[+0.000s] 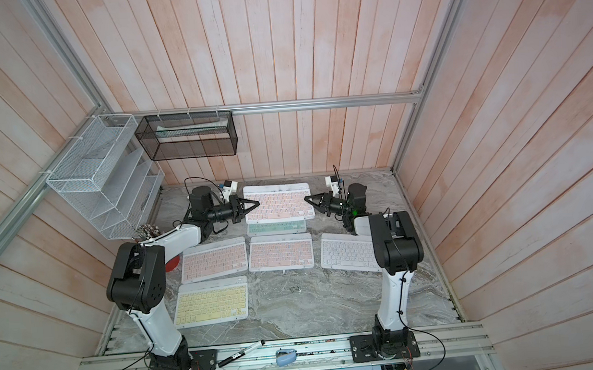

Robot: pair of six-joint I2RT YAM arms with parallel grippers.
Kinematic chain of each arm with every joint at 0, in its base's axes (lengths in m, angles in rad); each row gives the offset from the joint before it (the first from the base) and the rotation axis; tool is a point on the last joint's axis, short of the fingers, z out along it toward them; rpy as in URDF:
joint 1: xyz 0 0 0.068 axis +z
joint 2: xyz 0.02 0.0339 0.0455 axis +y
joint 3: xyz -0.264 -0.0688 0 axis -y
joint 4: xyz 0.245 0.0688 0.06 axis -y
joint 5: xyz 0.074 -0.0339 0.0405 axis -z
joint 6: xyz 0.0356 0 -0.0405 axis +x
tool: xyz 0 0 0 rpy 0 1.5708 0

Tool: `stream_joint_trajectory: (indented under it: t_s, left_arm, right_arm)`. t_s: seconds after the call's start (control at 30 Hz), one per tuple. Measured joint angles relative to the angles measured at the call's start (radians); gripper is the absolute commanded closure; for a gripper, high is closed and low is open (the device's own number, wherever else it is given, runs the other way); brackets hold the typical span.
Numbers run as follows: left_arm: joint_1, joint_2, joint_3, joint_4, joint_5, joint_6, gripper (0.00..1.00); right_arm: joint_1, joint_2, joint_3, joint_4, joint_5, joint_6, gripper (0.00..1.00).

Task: Stack the numeric keypads
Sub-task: Place the numeric keypad at the numeric keypad.

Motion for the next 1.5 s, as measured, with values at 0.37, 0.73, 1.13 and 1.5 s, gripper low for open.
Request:
stream_joint_trajectory:
  t_s: [0.37, 0.73, 1.13, 1.5]
  left_arm:
    - [0.059, 0.06, 0.067, -0.022, -0.01, 0.036, 0.0]
    - [0.071, 0.085, 0.137, -0.246, -0.189, 0.196, 0.0]
    - [0.066, 0.085, 0.143, -0.438, -0.381, 0.332, 0.02]
    - [0.035, 0.087, 0.143, -0.502, -0.454, 0.378, 0.03]
  right_arm:
    - [0.011, 0.071, 0.057, 0.031, 0.037, 0.065, 1.0]
    - [0.018, 0.138, 0.152, -0.053, 0.137, 0.05, 1.0]
    - [0.105, 0.211, 0.194, -0.137, 0.182, 0.006, 1.0]
    - [0.103, 0.229, 0.164, -0.159, 0.209, -0.021, 1.0]
